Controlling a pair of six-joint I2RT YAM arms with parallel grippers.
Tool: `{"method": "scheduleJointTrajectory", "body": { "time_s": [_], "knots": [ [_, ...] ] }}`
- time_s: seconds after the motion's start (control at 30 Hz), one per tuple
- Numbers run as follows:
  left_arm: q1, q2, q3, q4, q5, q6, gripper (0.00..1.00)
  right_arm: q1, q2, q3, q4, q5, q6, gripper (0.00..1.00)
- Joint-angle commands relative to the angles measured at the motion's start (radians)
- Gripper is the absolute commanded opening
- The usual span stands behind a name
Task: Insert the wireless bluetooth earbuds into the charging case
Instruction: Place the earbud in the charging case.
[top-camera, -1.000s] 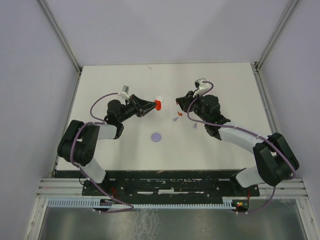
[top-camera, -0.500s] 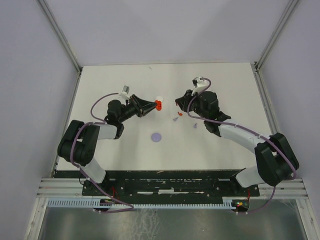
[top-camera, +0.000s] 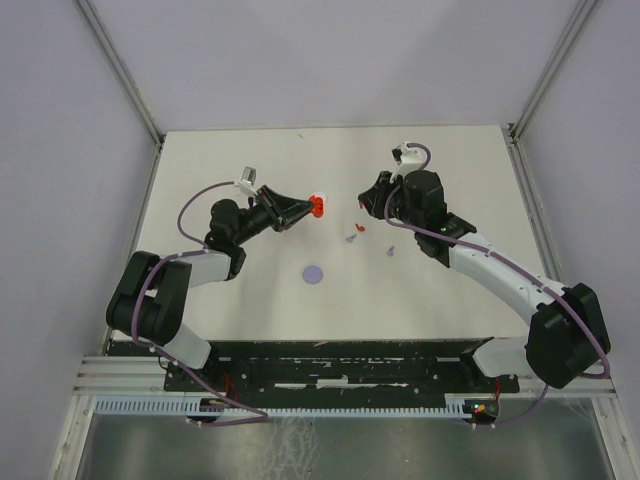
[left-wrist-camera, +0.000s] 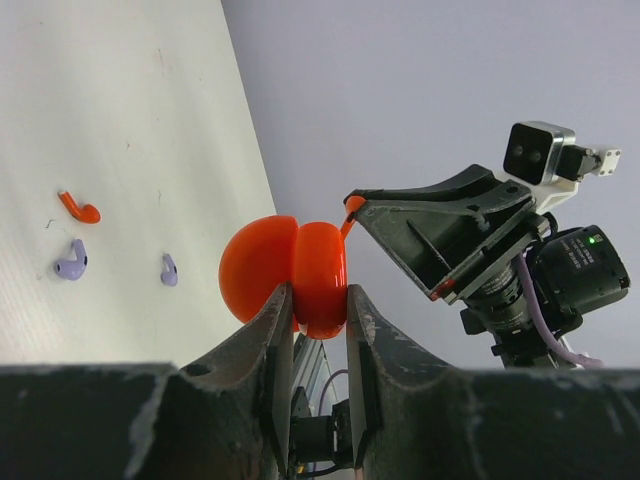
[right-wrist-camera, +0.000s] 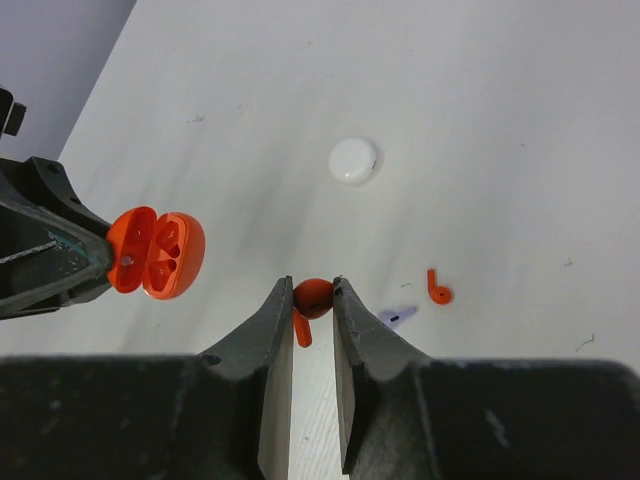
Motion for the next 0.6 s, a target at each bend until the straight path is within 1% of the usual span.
{"method": "scheduleJointTrajectory", "body": {
  "time_s": [0.0,0.57],
  "knots": [
    [-0.004,-0.034,0.0,0.008,0.014,0.014,0.03,-0.002,-0.025,0.036,-0.032,0.037,0.017,0.09],
    [-0.005,-0.036,0.001,0.005,0.014,0.015,0.03,-0.002,-0.028,0.034,-0.036,0.042,0.011,0.09]
  ]
}}
